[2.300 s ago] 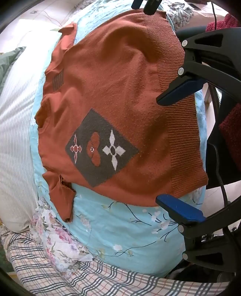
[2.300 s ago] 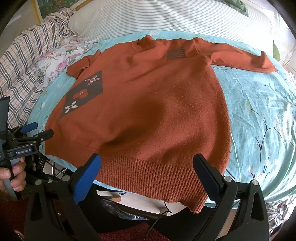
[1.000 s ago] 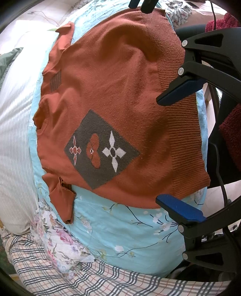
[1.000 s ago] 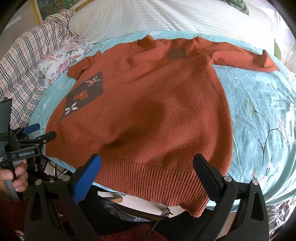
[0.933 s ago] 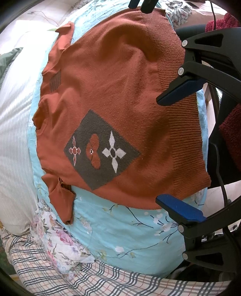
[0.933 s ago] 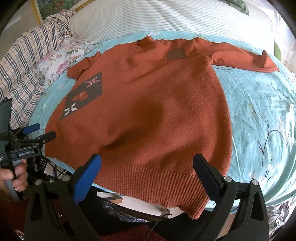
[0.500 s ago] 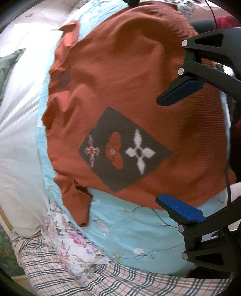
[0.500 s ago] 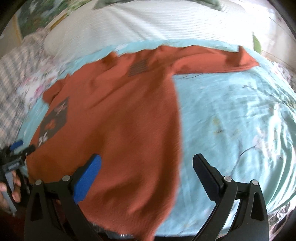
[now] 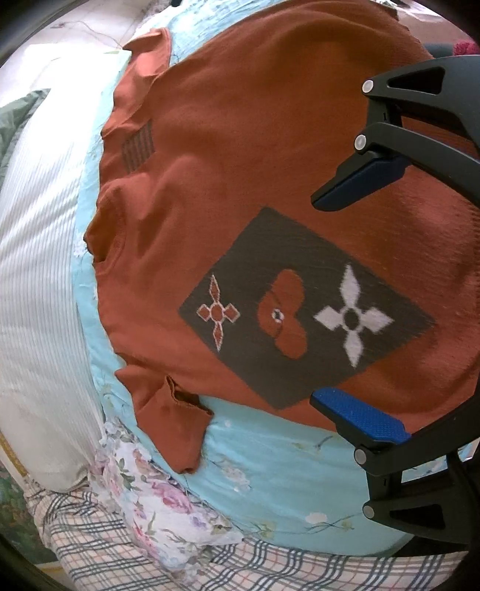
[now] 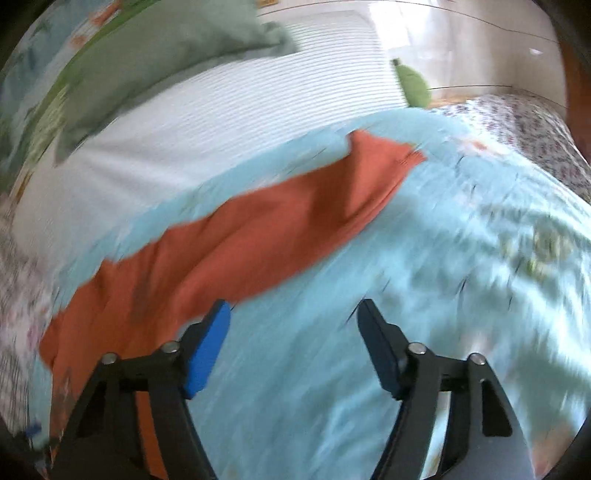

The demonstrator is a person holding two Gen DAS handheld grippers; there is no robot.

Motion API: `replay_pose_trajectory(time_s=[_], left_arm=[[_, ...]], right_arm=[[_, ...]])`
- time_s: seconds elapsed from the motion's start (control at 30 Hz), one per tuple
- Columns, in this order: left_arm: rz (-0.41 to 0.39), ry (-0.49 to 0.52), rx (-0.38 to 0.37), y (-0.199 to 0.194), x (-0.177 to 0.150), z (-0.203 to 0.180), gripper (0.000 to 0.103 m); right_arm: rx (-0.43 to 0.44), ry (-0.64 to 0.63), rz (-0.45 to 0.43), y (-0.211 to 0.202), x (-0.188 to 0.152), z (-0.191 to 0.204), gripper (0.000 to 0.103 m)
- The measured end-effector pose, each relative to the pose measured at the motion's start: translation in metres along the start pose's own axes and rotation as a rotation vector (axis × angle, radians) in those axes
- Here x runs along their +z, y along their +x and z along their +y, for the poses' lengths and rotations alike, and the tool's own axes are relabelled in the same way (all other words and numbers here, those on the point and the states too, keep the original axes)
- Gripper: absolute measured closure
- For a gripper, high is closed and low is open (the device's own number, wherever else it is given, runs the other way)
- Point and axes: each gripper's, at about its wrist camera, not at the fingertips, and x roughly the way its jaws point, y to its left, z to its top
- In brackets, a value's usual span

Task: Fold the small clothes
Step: 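Grasp the ribbed sleeve cuff of the orange sweater with the right tool, then fold the held sleeve across the sweater body and open the right tool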

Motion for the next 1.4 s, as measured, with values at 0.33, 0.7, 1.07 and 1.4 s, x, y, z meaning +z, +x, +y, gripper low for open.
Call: replay_pose_trajectory(time_s=[0.33, 0.7, 1.07, 1.4], left_arm=[[0.068, 0.074, -0.006, 0.032, 0.022, -0.032, 0.006], [0.115, 0.102, -0.037, 0.064, 0.045, -0.067, 0.005], [0.087, 0.106, -0.066, 0.055, 0.035, -0.063, 0.006], [0.048, 0.011, -0.085, 0.04, 0.031, -0.022, 0.005]], right_arm=[[-0.124, 0.203, -0.003, 0.086, 0.084, -0.087, 0.054], [-0.03, 0.283, 0.01, 0.131, 0.1, -0.111, 0.094], [0.302, 0.077, 0.028, 0.074, 0.074, 0.044, 0.094], [0.658, -0.093, 0.355, 0.118, -0.04, 0.279, 0.095]])
